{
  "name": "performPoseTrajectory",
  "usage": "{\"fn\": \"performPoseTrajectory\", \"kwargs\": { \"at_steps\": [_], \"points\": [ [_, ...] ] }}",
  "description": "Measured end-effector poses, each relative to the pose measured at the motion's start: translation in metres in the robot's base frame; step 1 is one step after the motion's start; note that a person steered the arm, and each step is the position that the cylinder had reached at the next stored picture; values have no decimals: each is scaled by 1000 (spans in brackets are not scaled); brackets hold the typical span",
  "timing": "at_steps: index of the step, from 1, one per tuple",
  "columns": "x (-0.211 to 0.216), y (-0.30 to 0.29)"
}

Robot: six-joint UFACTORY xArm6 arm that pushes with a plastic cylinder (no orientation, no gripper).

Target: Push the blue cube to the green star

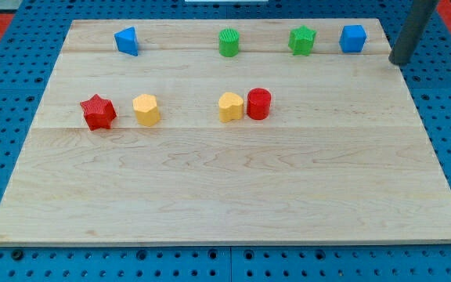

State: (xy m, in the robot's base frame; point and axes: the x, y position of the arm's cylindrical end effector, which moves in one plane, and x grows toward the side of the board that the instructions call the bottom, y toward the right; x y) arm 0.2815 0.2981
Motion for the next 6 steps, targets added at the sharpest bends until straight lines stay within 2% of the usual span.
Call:
{"fn": "performPoseTrajectory", "kwargs": {
  "at_steps": [1, 3, 4, 6],
  "points": [
    [-40, 2],
    [-58, -49],
    [-35, -62],
    [-30, -89]
  ]
}}
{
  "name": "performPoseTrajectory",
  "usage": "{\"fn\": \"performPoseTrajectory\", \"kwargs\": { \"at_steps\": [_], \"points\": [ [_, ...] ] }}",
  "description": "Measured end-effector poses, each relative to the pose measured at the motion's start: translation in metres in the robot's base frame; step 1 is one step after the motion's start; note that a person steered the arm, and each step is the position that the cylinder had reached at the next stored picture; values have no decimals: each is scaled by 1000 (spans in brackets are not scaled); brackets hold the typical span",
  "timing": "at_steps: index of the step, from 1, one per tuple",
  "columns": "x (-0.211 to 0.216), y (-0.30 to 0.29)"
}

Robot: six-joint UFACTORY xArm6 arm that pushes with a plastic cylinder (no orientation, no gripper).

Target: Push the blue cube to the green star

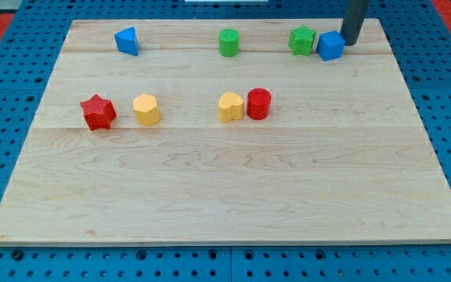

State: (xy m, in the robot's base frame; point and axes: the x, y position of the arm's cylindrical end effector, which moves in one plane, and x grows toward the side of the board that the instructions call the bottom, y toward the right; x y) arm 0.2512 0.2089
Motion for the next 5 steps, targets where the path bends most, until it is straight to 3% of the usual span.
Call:
{"fn": "performPoseTrajectory", "kwargs": {
  "at_steps": [1, 5],
  "points": [
    [20, -10],
    [15, -79]
  ]
}}
